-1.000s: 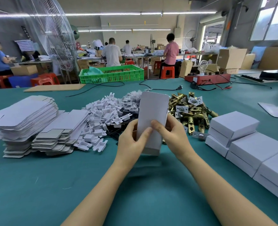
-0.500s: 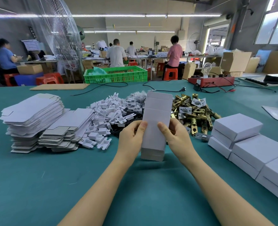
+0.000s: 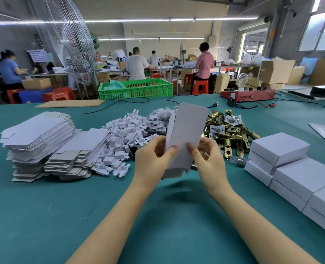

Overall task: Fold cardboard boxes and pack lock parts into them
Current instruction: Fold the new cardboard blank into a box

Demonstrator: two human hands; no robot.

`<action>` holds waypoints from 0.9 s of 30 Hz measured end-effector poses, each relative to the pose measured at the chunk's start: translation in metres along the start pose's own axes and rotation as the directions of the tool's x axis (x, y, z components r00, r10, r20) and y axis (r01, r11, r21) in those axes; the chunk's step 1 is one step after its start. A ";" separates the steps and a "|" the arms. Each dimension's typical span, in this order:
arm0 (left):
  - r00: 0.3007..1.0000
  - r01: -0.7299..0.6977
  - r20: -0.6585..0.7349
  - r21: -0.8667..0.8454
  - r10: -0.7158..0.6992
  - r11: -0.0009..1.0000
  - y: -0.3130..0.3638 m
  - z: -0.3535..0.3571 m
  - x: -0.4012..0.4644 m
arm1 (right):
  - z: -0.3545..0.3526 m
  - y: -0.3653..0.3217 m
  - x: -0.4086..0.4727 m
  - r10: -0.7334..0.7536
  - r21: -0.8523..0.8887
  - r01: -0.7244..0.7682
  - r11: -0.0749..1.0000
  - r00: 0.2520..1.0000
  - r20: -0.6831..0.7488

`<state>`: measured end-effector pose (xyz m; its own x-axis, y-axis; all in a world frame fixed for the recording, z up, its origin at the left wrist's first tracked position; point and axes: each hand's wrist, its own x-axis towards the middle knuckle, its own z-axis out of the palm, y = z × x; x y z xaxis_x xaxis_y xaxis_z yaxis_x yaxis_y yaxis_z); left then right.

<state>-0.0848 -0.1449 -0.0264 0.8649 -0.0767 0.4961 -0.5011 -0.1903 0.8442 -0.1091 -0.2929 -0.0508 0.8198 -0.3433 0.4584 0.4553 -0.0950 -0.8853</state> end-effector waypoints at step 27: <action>0.758 -0.515 -0.017 0.600 0.653 0.613 -0.020 0.026 -0.026 | -0.007 -0.014 0.003 0.221 0.359 -0.230 0.905 0.973 0.067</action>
<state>-0.0966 -0.1650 -0.0611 0.3277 -0.1658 0.9301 -0.7344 -0.6640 0.1405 -0.1158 -0.2993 -0.0374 0.9214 -0.2925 0.2560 0.3481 0.3282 -0.8781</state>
